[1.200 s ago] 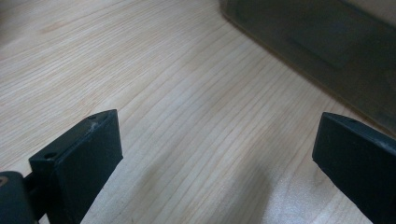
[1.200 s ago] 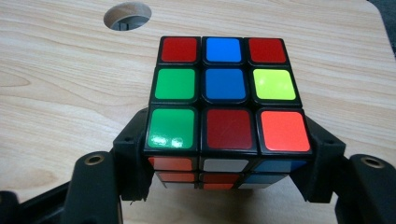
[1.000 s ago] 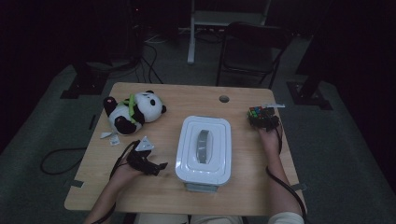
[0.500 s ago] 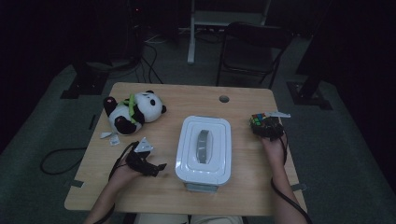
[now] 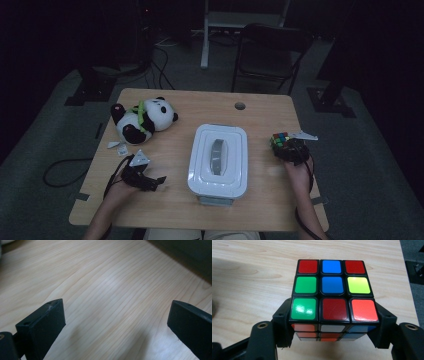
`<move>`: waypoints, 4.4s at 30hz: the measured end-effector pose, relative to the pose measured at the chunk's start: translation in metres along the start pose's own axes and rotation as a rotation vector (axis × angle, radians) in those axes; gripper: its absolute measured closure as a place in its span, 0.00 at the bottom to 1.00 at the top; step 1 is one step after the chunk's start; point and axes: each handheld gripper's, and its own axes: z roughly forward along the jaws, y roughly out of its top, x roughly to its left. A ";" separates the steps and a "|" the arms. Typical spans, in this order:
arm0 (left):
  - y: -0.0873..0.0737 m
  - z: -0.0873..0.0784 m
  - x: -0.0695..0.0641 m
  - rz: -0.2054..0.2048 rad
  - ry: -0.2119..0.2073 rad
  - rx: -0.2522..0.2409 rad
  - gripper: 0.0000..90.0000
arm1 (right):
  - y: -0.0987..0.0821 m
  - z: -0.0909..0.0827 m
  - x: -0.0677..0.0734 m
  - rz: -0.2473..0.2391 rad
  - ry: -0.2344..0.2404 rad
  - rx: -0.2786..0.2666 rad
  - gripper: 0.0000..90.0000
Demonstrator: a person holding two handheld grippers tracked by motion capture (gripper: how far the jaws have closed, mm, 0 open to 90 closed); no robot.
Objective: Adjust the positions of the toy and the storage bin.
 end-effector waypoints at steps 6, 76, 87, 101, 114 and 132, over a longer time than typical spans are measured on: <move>-0.013 -0.009 0.008 -0.032 0.025 -0.001 0.03 | -0.012 -0.015 0.004 -0.003 0.000 0.001 0.38; -0.030 -0.014 0.009 -0.106 0.176 0.052 0.03 | -0.053 -0.098 -0.003 0.045 0.042 -0.134 0.13; -0.030 -0.014 0.009 -0.105 0.177 0.052 0.03 | -0.030 -0.087 0.026 -0.005 0.072 -0.155 0.13; -0.030 -0.014 0.008 -0.114 0.185 0.050 0.02 | -0.014 -0.059 0.060 -0.088 0.087 -0.168 0.13; -0.030 -0.014 0.008 -0.113 0.185 0.049 0.02 | -0.024 -0.024 0.077 -0.105 0.138 -0.114 0.15; -0.030 -0.013 0.007 -0.095 0.164 0.050 0.03 | -0.047 0.012 0.089 -0.128 0.174 0.015 0.15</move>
